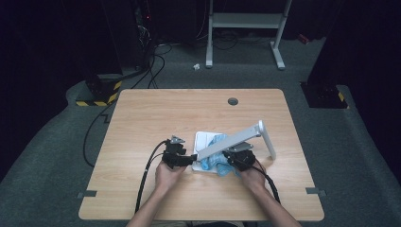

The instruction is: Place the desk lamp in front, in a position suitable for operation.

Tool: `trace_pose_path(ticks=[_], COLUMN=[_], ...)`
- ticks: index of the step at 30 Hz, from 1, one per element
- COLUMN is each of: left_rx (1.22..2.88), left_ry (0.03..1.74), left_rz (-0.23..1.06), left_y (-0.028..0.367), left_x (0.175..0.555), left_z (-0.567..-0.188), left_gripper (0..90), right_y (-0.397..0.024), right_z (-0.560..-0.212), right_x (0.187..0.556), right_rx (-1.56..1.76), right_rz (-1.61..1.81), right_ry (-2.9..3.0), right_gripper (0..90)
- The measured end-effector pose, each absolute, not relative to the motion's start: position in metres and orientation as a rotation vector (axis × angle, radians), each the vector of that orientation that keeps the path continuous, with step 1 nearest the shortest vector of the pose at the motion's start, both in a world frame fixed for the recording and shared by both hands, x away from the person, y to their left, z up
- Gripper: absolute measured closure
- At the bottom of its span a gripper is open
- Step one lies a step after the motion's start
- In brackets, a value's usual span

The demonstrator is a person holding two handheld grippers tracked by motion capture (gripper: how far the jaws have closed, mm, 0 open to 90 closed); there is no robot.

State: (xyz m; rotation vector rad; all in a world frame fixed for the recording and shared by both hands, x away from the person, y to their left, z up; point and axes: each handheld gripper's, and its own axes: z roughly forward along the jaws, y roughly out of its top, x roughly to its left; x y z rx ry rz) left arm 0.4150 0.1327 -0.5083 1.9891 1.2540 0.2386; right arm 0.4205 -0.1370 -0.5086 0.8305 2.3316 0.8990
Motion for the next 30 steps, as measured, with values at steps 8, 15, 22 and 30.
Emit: trace_pose_path(ticks=[8,15,22,30], left_rx=[1.99,1.989,1.994,2.005], left_ry=[1.252,1.25,1.247,1.238], left_rz=[0.243,0.245,0.26,0.275], left_y=[0.133,0.132,0.131,0.131], left_x=[0.415,0.414,0.413,0.413], left_z=[-0.508,-0.508,-0.508,-0.507], left_gripper=[41.0,41.1,41.3,41.6], right_y=[-0.154,-0.154,-0.158,-0.151], right_z=[-0.51,-0.509,-0.51,-0.506], right_x=[0.431,0.397,0.389,0.372], right_rx=[1.001,0.84,0.821,0.753], right_rz=[0.875,1.02,0.996,0.985], right_ry=[2.305,2.438,2.464,2.482], right_gripper=[74.9,75.0,74.2,72.0])
